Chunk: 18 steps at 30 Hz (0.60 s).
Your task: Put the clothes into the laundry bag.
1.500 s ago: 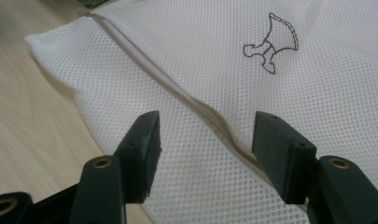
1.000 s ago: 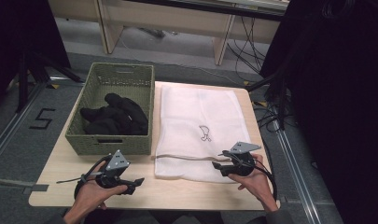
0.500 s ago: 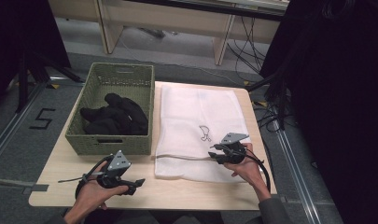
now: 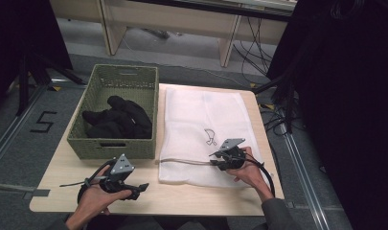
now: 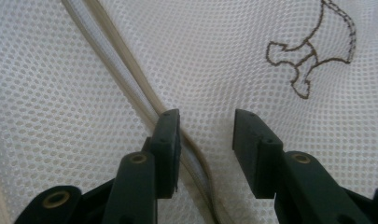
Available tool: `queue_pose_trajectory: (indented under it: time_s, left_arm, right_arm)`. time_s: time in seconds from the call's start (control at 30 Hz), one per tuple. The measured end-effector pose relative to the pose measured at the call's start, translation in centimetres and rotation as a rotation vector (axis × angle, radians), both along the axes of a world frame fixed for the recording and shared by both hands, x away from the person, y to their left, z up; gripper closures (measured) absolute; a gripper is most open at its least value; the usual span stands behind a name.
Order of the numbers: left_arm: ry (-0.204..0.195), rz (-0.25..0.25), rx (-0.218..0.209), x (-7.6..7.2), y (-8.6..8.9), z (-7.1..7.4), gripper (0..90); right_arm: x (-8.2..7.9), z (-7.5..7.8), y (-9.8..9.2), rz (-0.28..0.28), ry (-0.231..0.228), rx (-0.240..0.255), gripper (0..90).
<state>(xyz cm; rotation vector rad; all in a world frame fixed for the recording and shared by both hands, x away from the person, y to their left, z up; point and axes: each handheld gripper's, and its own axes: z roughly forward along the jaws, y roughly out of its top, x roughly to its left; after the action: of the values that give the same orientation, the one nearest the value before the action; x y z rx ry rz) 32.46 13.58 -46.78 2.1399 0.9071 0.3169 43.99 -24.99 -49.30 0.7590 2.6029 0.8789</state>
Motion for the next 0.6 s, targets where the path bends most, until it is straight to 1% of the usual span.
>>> queue_pose_trajectory:
  time_s: [0.03, 0.07, 0.1, 0.13, 0.17, 0.2, 0.23, 0.27, 0.3, 0.33, 0.37, 0.4, 0.43, 0.47, 0.5, 0.53, 0.57, 0.6]
  left_arm:
    - [-0.001, -0.001, 0.001, 0.02, 0.0, 0.01, 21.9]
    - [-0.004, -0.025, 0.018, 0.09, 0.13, 0.1, 21.9]
    - [-0.004, -0.025, 0.018, 0.09, 0.13, 0.1, 21.9]
    - [-0.003, -0.011, 0.005, 0.01, 0.04, 0.02, 21.9]
    - [0.012, -0.005, 0.001, -0.06, 0.02, -0.01, 21.9]
    - [0.009, 0.001, -0.005, -0.06, -0.05, -0.05, 21.9]
    - [0.004, -0.005, 0.001, -0.02, 0.0, -0.02, 21.9]
    - [-0.003, -0.015, 0.012, 0.04, 0.08, 0.03, 21.9]
    - [-0.002, -0.012, 0.01, 0.0, 0.09, 0.02, 21.9]
    - [-0.002, -0.006, 0.003, 0.0, 0.06, 0.01, 22.0]
    - [-0.002, -0.006, 0.003, 0.0, 0.06, 0.01, 22.1]
    - [-0.002, -0.008, 0.004, 0.06, 0.08, 0.02, 22.1]
    - [-0.001, -0.009, 0.006, 0.06, 0.09, 0.01, 22.1]
    - [-0.001, -0.01, 0.007, 0.05, 0.11, 0.02, 22.1]
    - [-0.001, -0.011, 0.005, 0.04, 0.1, 0.04, 22.1]
    - [-0.001, -0.011, 0.005, 0.04, 0.1, 0.04, 22.1]
    - [-0.001, -0.01, 0.004, 0.06, 0.07, 0.05, 22.1]
    - [-0.001, -0.01, 0.003, 0.07, 0.06, 0.04, 22.1]
  right_arm:
    - [-0.08, -0.06, 0.15, -0.003, 0.022, -0.001, 63.1]
    - [-0.1, -0.11, 0.24, -0.008, 0.029, -0.007, 63.7]
    - [-0.1, -0.11, 0.24, -0.008, 0.029, -0.007, 63.7]
    - [0.0, -0.32, 0.34, 0.004, 0.028, -0.014, 64.9]
    - [0.04, -0.47, 0.38, 0.002, 0.028, -0.009, 65.3]
    - [0.16, -0.48, 0.29, 0.004, 0.034, -0.009, 66.0]
    - [0.33, -0.56, 0.17, 0.018, 0.026, -0.003, 66.7]
    - [0.25, -0.61, 0.22, 0.012, 0.041, 0.006, 70.0]
    - [0.3, -0.62, 0.15, 0.019, 0.046, 0.012, 72.1]
    - [0.47, -0.64, 0.04, 0.041, 0.034, 0.015, 76.3]
    - [0.47, -0.64, 0.04, 0.041, 0.034, 0.015, 76.3]
    - [0.35, -0.8, 0.05, 0.051, 0.061, 0.044, 83.0]
    - [0.39, -0.85, -0.02, 0.052, 0.061, 0.054, 84.4]
    - [0.5, -0.81, -0.16, 0.057, 0.061, 0.054, 85.6]
    - [0.27, -0.77, -0.07, 0.038, 0.09, 0.059, 86.7]
    - [0.27, -0.77, -0.07, 0.038, 0.09, 0.059, 86.7]
    - [0.49, -0.74, -0.17, 0.052, 0.059, 0.048, 87.6]
    - [0.41, -0.47, -0.1, 0.06, 0.06, 0.042, 88.4]
